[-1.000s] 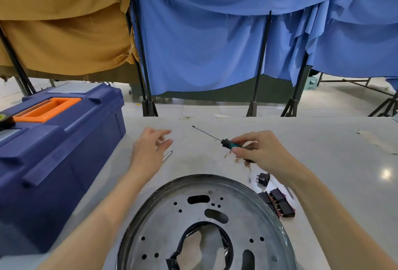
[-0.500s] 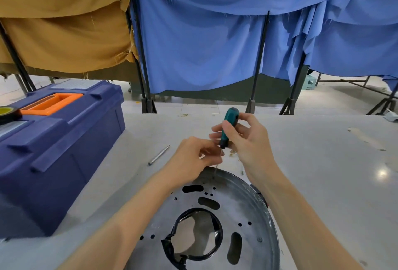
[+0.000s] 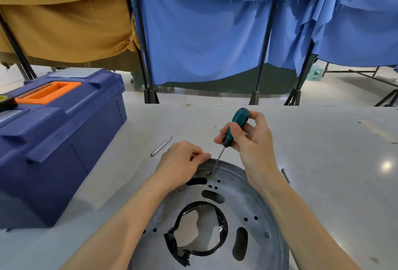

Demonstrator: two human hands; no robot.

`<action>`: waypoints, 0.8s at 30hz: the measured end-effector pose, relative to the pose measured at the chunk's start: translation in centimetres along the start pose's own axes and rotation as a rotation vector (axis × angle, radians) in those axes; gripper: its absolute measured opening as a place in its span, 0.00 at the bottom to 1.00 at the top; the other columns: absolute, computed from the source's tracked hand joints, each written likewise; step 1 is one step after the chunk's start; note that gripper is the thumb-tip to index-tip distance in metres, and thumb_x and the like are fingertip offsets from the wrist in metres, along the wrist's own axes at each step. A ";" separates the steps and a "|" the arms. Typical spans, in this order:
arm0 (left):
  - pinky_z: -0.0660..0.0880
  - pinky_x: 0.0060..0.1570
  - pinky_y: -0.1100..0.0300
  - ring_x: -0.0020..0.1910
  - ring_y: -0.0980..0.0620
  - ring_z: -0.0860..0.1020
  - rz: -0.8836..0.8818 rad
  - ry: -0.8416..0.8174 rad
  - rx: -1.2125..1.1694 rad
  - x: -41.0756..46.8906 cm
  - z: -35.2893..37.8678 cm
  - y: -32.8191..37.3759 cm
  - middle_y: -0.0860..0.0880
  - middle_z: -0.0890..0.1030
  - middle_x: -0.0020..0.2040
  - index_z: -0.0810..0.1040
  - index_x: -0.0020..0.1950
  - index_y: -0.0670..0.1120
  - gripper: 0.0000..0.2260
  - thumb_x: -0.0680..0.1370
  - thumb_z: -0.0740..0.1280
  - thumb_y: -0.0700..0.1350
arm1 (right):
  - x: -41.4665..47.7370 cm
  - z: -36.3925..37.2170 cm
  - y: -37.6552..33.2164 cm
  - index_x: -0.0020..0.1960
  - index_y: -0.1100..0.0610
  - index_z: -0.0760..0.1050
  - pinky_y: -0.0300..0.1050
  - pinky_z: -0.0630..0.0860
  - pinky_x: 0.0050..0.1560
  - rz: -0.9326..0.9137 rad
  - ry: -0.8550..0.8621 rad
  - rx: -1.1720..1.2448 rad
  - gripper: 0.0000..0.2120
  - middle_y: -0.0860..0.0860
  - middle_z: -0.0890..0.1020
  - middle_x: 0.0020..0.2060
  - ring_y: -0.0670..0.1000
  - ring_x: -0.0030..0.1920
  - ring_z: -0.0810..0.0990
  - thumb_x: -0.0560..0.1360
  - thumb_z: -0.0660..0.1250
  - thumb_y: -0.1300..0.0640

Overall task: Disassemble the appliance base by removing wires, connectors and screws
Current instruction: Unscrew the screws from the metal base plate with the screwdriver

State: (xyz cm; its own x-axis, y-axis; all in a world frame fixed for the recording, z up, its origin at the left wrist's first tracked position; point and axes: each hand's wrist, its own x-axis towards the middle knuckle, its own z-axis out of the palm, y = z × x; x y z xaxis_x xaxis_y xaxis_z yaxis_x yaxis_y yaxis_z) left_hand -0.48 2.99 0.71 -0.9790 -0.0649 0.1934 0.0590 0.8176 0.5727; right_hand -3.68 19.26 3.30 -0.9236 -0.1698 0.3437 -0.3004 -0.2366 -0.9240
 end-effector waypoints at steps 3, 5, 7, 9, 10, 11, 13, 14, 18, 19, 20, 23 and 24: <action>0.77 0.42 0.48 0.36 0.45 0.77 -0.005 0.009 0.005 -0.1 -0.1 0.1 0.47 0.80 0.32 0.82 0.40 0.47 0.15 0.79 0.64 0.55 | 0.1 0.0 0.0 0.57 0.52 0.67 0.49 0.82 0.46 -0.007 -0.004 0.005 0.09 0.51 0.83 0.36 0.55 0.39 0.85 0.81 0.61 0.64; 0.77 0.44 0.47 0.38 0.46 0.78 -0.009 0.011 0.014 -0.2 0.0 0.2 0.49 0.82 0.34 0.82 0.41 0.49 0.14 0.79 0.64 0.55 | 0.1 0.0 0.0 0.56 0.51 0.67 0.48 0.82 0.45 -0.008 -0.004 0.013 0.10 0.51 0.83 0.36 0.55 0.39 0.85 0.81 0.60 0.64; 0.77 0.45 0.47 0.39 0.47 0.79 -0.015 0.014 0.014 -0.2 0.0 0.3 0.50 0.82 0.35 0.83 0.42 0.50 0.13 0.79 0.64 0.56 | 0.1 0.1 0.0 0.57 0.52 0.67 0.49 0.82 0.46 -0.006 -0.009 0.020 0.09 0.51 0.83 0.36 0.56 0.40 0.85 0.81 0.60 0.64; 0.77 0.45 0.47 0.40 0.46 0.79 -0.023 0.020 0.006 -0.2 0.1 0.2 0.50 0.82 0.36 0.83 0.43 0.51 0.13 0.78 0.64 0.56 | 0.0 0.2 0.0 0.57 0.53 0.67 0.50 0.82 0.46 -0.002 -0.013 0.026 0.09 0.51 0.83 0.36 0.56 0.40 0.85 0.81 0.60 0.64; 0.77 0.45 0.47 0.39 0.46 0.79 -0.025 0.024 0.008 -0.2 0.1 0.2 0.50 0.82 0.35 0.83 0.42 0.51 0.13 0.78 0.64 0.56 | 0.0 0.2 -0.1 0.57 0.53 0.67 0.50 0.82 0.47 0.000 -0.016 0.025 0.09 0.51 0.83 0.36 0.56 0.40 0.85 0.81 0.60 0.64; 0.77 0.44 0.47 0.39 0.46 0.79 -0.025 0.026 0.014 -0.2 0.1 0.2 0.49 0.82 0.35 0.83 0.42 0.50 0.14 0.78 0.64 0.56 | 0.0 0.2 -0.1 0.57 0.53 0.66 0.50 0.82 0.47 0.001 -0.019 0.022 0.09 0.51 0.83 0.36 0.56 0.40 0.85 0.81 0.60 0.65; 0.78 0.44 0.47 0.38 0.46 0.79 -0.023 0.023 0.021 -0.3 0.1 0.3 0.49 0.81 0.34 0.83 0.42 0.50 0.14 0.79 0.64 0.56 | 0.0 0.2 -0.1 0.58 0.54 0.66 0.50 0.82 0.47 -0.002 -0.032 0.013 0.09 0.51 0.83 0.36 0.56 0.40 0.85 0.81 0.60 0.65; 0.78 0.45 0.47 0.39 0.47 0.79 -0.026 0.018 0.025 -0.3 0.1 0.3 0.50 0.81 0.35 0.83 0.42 0.50 0.14 0.79 0.64 0.56 | -0.1 0.2 -0.1 0.58 0.54 0.66 0.50 0.82 0.47 -0.008 -0.042 0.004 0.09 0.51 0.83 0.36 0.56 0.40 0.85 0.81 0.60 0.65; 0.77 0.51 0.50 0.47 0.52 0.81 0.025 0.040 -0.065 -0.2 0.0 0.4 0.54 0.84 0.44 0.82 0.52 0.53 0.11 0.81 0.61 0.53 | -0.3 0.2 -0.4 0.58 0.52 0.65 0.46 0.81 0.45 -0.080 -0.130 -0.069 0.11 0.54 0.83 0.39 0.55 0.41 0.84 0.81 0.59 0.66; 0.77 0.54 0.54 0.50 0.55 0.81 0.064 0.058 -0.193 -0.2 -0.1 0.7 0.56 0.84 0.47 0.81 0.54 0.54 0.09 0.82 0.60 0.50 | -0.3 0.3 -0.5 0.59 0.52 0.65 0.44 0.80 0.44 -0.104 -0.159 -0.089 0.12 0.56 0.82 0.40 0.54 0.41 0.84 0.80 0.59 0.66; 0.77 0.54 0.60 0.52 0.59 0.81 0.114 0.070 -0.334 -0.2 -0.3 1.0 0.59 0.83 0.48 0.80 0.56 0.55 0.09 0.82 0.61 0.46 | -0.3 0.3 -0.6 0.60 0.51 0.65 0.42 0.79 0.44 -0.126 -0.183 -0.105 0.14 0.57 0.82 0.41 0.54 0.41 0.84 0.80 0.59 0.67; 0.74 0.50 0.72 0.50 0.63 0.81 0.190 0.001 -0.573 -0.4 -0.6 1.5 0.63 0.84 0.45 0.74 0.60 0.62 0.26 0.77 0.65 0.31 | -0.4 0.4 -0.9 0.58 0.47 0.67 0.39 0.79 0.44 -0.161 -0.205 -0.152 0.17 0.55 0.83 0.42 0.51 0.43 0.84 0.79 0.60 0.68; 0.74 0.49 0.71 0.49 0.61 0.82 0.185 -0.021 -0.606 -0.3 -0.5 1.6 0.61 0.84 0.44 0.73 0.62 0.62 0.29 0.74 0.67 0.29 | -0.4 0.6 -1.0 0.58 0.46 0.68 0.37 0.79 0.43 -0.174 -0.193 -0.204 0.18 0.53 0.83 0.44 0.50 0.46 0.83 0.79 0.61 0.68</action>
State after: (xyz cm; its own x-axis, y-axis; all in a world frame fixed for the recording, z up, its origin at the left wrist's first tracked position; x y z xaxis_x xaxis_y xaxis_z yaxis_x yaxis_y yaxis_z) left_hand 0.04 4.01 1.98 -0.9451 0.0627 0.3207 0.3220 0.3448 0.8817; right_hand -2.90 19.00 4.15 -0.7976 -0.3267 0.5071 -0.5096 -0.0849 -0.8562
